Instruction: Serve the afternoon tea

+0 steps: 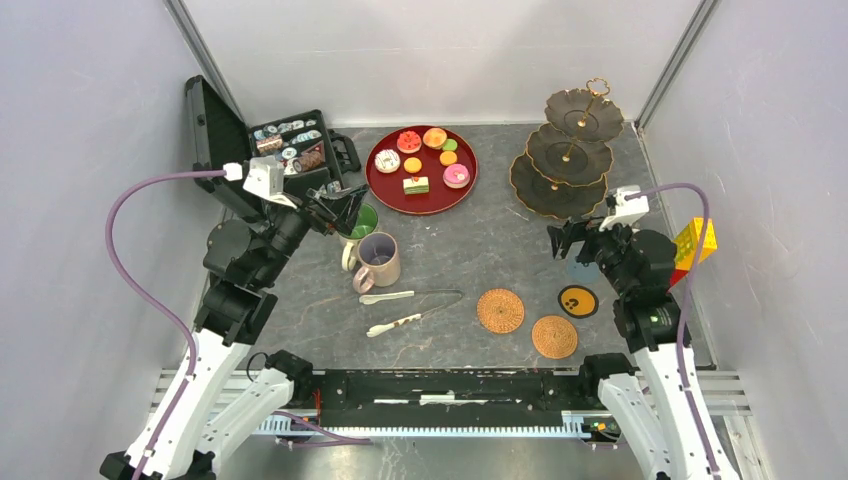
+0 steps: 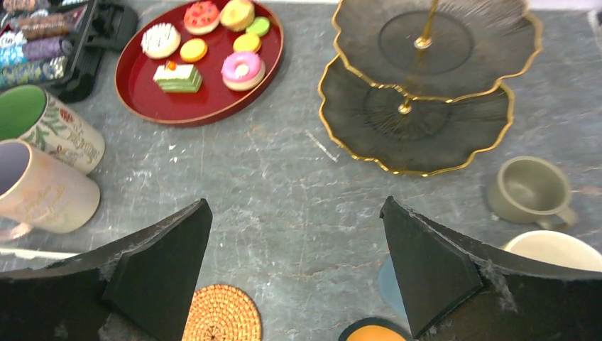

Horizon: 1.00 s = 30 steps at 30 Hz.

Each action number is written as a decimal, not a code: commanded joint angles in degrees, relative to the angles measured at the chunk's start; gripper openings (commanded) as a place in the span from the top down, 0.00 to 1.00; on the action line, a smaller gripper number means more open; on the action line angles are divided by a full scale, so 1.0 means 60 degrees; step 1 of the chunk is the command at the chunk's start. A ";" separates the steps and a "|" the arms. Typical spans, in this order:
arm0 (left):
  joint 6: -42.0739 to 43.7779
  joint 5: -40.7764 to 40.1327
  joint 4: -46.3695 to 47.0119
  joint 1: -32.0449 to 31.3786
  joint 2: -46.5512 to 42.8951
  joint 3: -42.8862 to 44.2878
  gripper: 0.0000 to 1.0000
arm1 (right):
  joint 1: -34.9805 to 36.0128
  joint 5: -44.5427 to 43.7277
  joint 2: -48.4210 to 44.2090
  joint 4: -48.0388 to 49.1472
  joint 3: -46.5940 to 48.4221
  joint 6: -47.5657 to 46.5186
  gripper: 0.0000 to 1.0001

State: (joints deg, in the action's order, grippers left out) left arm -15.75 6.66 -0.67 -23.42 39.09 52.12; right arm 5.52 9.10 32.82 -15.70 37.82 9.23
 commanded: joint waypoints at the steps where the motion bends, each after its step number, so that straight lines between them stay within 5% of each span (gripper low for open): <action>1: 0.0457 -0.0492 0.0156 -0.0052 -0.0027 0.0352 0.00 | 0.0028 0.1101 0.0186 0.1301 -0.0628 -0.0001 0.02; 12: 0.0281 -0.0311 0.0160 -0.0074 0.0040 0.0323 0.00 | 0.0737 0.5100 0.1856 0.3650 -0.2198 -0.0296 0.02; 23: 0.0131 -0.0025 0.0257 -0.0076 0.0117 0.0265 0.00 | 0.4629 0.3940 0.5036 0.3981 -0.1235 -0.2848 0.02; 30: 0.0149 0.0082 0.0265 -0.0084 0.0099 0.0279 0.00 | 0.5928 0.4471 0.6600 0.4915 -0.0708 -0.4844 0.02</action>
State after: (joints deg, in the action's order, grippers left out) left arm -15.73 6.00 -0.73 -23.64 40.29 52.14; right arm 39.03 33.65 70.28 6.74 30.72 -11.00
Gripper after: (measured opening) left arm 0.997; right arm 0.978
